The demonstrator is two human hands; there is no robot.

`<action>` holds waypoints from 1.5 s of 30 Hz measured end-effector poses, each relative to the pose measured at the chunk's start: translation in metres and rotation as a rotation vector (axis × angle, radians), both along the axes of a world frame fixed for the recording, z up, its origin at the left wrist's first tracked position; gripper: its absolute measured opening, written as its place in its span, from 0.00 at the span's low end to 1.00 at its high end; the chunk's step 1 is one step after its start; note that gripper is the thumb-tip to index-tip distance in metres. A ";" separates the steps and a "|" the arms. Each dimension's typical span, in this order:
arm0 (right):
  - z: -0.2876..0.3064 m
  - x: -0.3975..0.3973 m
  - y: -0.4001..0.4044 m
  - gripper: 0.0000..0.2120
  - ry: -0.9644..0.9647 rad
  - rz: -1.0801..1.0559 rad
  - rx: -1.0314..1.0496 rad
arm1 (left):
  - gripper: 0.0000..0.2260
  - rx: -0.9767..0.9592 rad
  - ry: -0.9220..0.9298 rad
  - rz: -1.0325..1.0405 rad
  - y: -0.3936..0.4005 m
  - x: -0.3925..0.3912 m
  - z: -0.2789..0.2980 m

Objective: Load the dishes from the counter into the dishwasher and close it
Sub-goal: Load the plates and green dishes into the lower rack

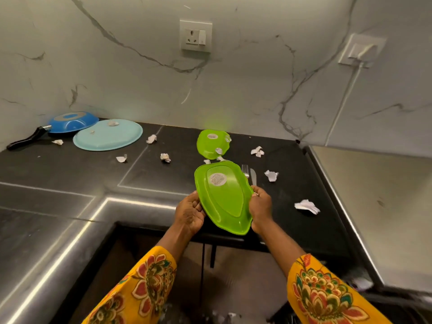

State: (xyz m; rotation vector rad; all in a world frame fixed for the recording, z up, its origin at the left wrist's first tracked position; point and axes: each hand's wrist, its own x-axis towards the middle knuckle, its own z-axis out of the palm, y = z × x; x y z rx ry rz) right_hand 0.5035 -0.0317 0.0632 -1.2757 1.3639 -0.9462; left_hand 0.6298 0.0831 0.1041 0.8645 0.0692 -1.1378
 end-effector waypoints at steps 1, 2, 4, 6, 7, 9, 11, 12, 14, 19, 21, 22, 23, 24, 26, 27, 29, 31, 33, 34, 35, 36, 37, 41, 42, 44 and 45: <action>0.006 -0.015 0.010 0.20 -0.005 0.000 0.013 | 0.08 0.000 0.006 -0.014 0.004 -0.008 -0.001; 0.011 -0.032 0.019 0.18 -0.016 -0.006 0.028 | 0.08 0.007 0.009 -0.037 0.007 -0.018 -0.002; 0.020 -0.062 0.034 0.16 -0.029 -0.016 0.047 | 0.08 0.027 0.001 -0.085 0.014 -0.037 -0.003; 0.023 -0.093 0.046 0.16 -0.021 -0.023 0.054 | 0.09 0.057 -0.018 -0.148 0.020 -0.058 -0.004; 0.024 -0.110 0.052 0.16 -0.001 -0.031 0.050 | 0.09 0.072 -0.024 -0.179 0.022 -0.069 -0.003; 0.029 -0.140 0.061 0.17 0.047 -0.054 0.049 | 0.09 0.104 -0.050 -0.235 0.025 -0.087 0.000; 0.035 -0.168 0.072 0.16 0.084 -0.083 0.043 | 0.12 0.137 -0.108 -0.305 0.028 -0.107 0.004; 0.038 -0.182 0.077 0.15 0.104 -0.102 0.035 | 0.12 0.149 -0.132 -0.338 0.029 -0.118 0.006; 0.044 -0.205 0.087 0.10 0.165 -0.127 -0.001 | 0.12 0.172 -0.166 -0.386 0.030 -0.136 0.006; 0.049 -0.267 0.109 0.11 0.311 -0.157 -0.066 | 0.14 0.177 -0.182 -0.489 0.031 -0.196 -0.002; 0.050 -0.296 0.116 0.11 0.316 -0.180 -0.058 | 0.15 0.152 -0.157 -0.515 0.032 -0.224 -0.005; 0.047 -0.312 0.119 0.11 0.333 -0.191 -0.049 | 0.15 0.144 -0.149 -0.533 0.032 -0.238 -0.007; 0.046 -0.326 0.123 0.11 0.345 -0.195 -0.045 | 0.16 0.135 -0.146 -0.551 0.032 -0.252 -0.009; 0.044 -0.339 0.126 0.11 0.347 -0.200 -0.042 | 0.16 0.128 -0.146 -0.568 0.033 -0.264 -0.011; 0.039 -0.369 0.132 0.10 0.367 -0.214 -0.038 | 0.16 0.124 -0.147 -0.593 0.035 -0.292 -0.015; 0.037 -0.385 0.135 0.10 0.381 -0.219 -0.031 | 0.15 0.124 -0.144 -0.603 0.036 -0.307 -0.018; 0.030 -0.411 0.141 0.11 0.398 -0.227 -0.011 | 0.15 0.127 -0.131 -0.621 0.040 -0.331 -0.024; 0.023 -0.439 0.147 0.11 0.411 -0.240 0.009 | 0.14 0.144 -0.129 -0.632 0.045 -0.358 -0.031; 0.012 -0.465 0.154 0.10 0.413 -0.247 0.043 | 0.13 0.171 -0.127 -0.637 0.050 -0.383 -0.038; 0.006 -0.475 0.157 0.10 0.414 -0.249 0.066 | 0.13 0.186 -0.130 -0.640 0.053 -0.393 -0.042; 0.001 -0.486 0.161 0.10 0.421 -0.252 0.090 | 0.12 0.208 -0.140 -0.647 0.055 -0.405 -0.046; -0.005 -0.495 0.163 0.11 0.426 -0.254 0.119 | 0.12 0.224 -0.155 -0.655 0.057 -0.415 -0.050; -0.011 -0.505 0.167 0.12 0.427 -0.251 0.149 | 0.11 0.243 -0.171 -0.662 0.059 -0.427 -0.054; -0.035 -0.531 0.181 0.11 0.449 -0.167 0.265 | 0.08 0.302 -0.208 -0.666 0.068 -0.466 -0.064; -0.042 -0.537 0.184 0.11 0.463 -0.143 0.297 | 0.08 0.319 -0.217 -0.672 0.071 -0.476 -0.068; -0.055 -0.545 0.192 0.15 0.499 -0.095 0.347 | 0.08 0.343 -0.246 -0.694 0.074 -0.491 -0.079; -0.062 -0.550 0.197 0.17 0.517 -0.078 0.369 | 0.08 0.361 -0.263 -0.707 0.076 -0.499 -0.086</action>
